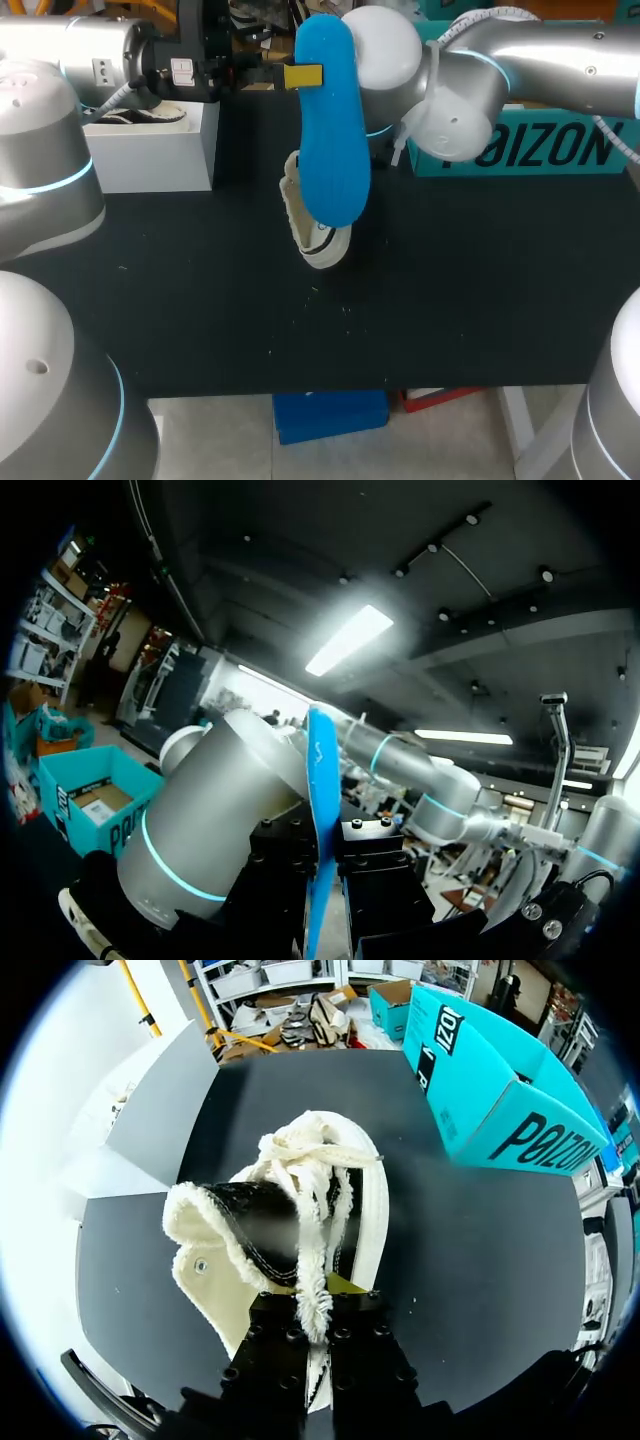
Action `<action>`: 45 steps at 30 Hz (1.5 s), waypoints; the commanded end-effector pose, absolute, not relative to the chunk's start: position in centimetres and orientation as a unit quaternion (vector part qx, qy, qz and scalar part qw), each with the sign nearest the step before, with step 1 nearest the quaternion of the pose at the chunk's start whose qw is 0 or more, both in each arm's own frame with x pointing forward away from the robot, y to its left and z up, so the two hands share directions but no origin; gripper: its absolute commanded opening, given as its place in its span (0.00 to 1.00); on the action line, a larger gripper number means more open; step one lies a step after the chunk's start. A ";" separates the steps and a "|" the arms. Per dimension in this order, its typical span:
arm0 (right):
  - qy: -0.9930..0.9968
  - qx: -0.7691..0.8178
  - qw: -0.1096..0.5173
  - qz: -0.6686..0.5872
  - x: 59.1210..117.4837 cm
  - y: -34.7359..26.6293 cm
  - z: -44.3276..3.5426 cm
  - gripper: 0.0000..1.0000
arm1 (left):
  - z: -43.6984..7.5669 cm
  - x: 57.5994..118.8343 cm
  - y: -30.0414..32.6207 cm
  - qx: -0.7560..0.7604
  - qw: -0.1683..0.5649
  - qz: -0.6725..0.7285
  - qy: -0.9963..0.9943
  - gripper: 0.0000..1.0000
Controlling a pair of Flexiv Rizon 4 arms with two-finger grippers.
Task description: Take the shoe out of the shoebox, open the shoe tongue, remove and reinsert the insole, then place the shoe into the shoebox
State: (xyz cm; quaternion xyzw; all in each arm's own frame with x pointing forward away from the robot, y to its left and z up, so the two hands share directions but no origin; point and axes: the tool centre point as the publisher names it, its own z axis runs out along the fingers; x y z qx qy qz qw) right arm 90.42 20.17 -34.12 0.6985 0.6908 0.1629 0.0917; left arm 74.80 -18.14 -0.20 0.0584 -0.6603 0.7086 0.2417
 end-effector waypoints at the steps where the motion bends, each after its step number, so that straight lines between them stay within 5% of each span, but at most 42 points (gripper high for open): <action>1: 0.695 0.693 0.089 0.169 90.0 20.0 -34.6 0.00 | -0.3 74.9 -18.3 0.060 0.240 0.709 -0.660 0.00; 21: 0.681 0.696 0.102 0.201 89.7 18.4 -37.7 0.00 | -0.3 74.9 -18.3 0.060 0.240 0.709 -0.660 0.00; 22: 0.681 0.695 0.101 0.205 89.6 18.2 -37.8 0.11 | -0.3 74.9 -18.3 0.060 0.240 0.709 -0.660 0.00; 25: 0.680 0.696 0.104 0.207 89.5 17.5 -38.0 0.00 | -0.3 74.9 -18.3 0.060 0.240 0.709 -0.660 0.00; 26: 0.680 0.696 0.105 0.206 89.4 17.2 -38.1 0.07 | -0.3 74.9 -18.3 0.060 0.240 0.709 -0.660 0.00; 28: 0.674 0.702 0.101 0.205 89.3 16.8 -38.1 1.00 | -0.3 74.9 -18.3 0.060 0.240 0.709 -0.660 0.00; 38: 0.658 0.716 0.065 0.225 89.2 15.9 -36.9 1.00 | -0.3 74.9 -18.3 0.060 0.240 0.709 -0.660 0.00; 45: 0.672 0.696 -0.022 0.253 88.8 15.8 -35.5 1.00 | -0.3 74.9 -18.3 0.060 0.240 0.709 -0.660 0.00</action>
